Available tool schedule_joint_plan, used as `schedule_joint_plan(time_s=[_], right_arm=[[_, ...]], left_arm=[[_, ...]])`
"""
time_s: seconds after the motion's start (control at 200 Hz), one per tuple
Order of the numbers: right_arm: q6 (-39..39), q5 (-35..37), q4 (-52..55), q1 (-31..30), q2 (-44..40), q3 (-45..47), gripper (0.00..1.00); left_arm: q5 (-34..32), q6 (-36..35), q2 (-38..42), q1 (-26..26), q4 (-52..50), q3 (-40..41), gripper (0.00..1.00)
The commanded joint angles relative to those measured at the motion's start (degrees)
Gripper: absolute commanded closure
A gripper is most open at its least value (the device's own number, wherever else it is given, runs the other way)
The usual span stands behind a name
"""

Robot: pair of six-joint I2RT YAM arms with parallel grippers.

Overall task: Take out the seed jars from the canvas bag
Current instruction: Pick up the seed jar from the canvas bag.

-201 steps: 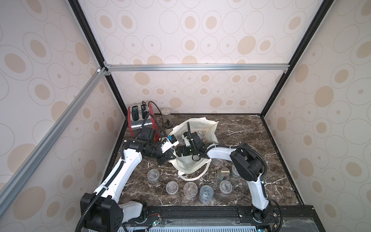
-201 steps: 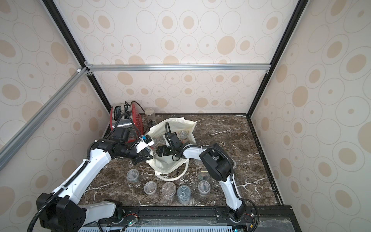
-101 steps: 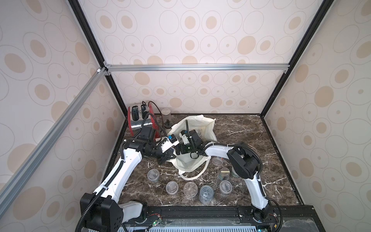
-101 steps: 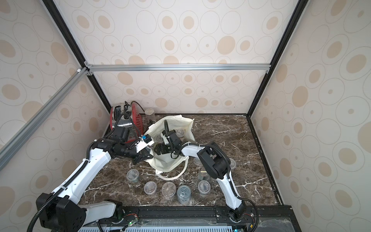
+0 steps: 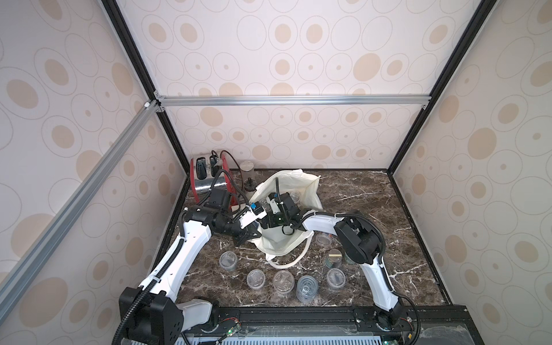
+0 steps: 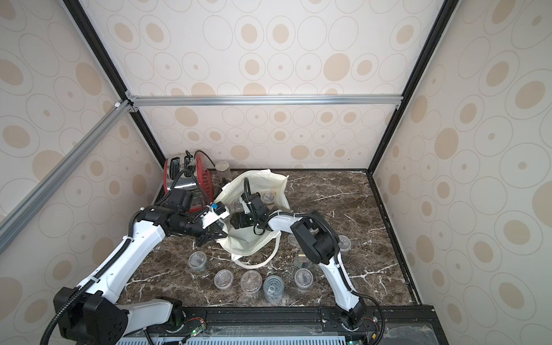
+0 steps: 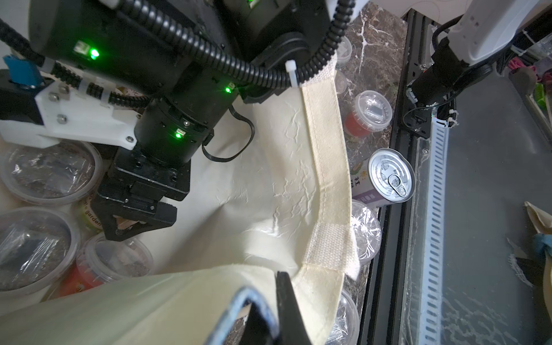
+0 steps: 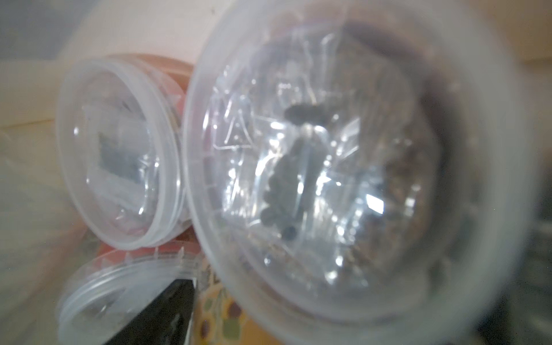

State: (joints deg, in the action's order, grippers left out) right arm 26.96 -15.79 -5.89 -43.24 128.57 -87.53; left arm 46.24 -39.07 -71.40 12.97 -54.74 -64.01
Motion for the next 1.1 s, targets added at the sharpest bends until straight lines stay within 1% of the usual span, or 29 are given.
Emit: schedule_joint_plan(time_s=[0.0,0.16,0.27,0.385,0.565,0.825,0.915,1.005,1.091], right_arm=[[1.04,-1.46,-1.57,0.19,-0.65,1.01,0.18],[2.10,-0.80,-1.05,0.16,-5.62,4.29,0.20],[4.89,-0.64,-2.20,0.18,-10.10,7.47,0.22],[6.83,-1.37,-2.21,0.26,-15.10,9.92,0.23],[9.07,-3.46,0.45,0.26,-22.42,13.15,0.24],[7.55,-2.71,9.75,0.24,-32.77,17.40,0.24],[5.80,-1.01,15.29,0.26,-35.89,17.74,0.25],[5.33,0.76,18.54,0.24,-39.75,18.63,0.25],[4.51,0.11,22.44,0.26,-43.38,18.08,0.25]], left_arm=[[2.97,-1.66,1.13,0.30,-1.60,-1.62,1.00],[2.74,-2.19,1.16,0.30,-1.84,-1.32,1.00],[1.38,-1.05,0.99,0.30,-0.99,-1.21,1.00],[1.39,-1.26,1.01,0.30,-0.57,-0.60,1.00],[-1.48,2.29,0.71,0.30,2.04,-1.72,1.00],[-1.69,3.11,-0.37,0.30,2.53,-2.79,1.00],[-1.23,2.59,-0.42,0.30,2.42,-2.53,1.00],[-1.55,2.93,-0.60,0.30,2.49,-2.85,1.00],[-1.85,3.73,-0.48,0.27,3.27,-2.55,1.00]])
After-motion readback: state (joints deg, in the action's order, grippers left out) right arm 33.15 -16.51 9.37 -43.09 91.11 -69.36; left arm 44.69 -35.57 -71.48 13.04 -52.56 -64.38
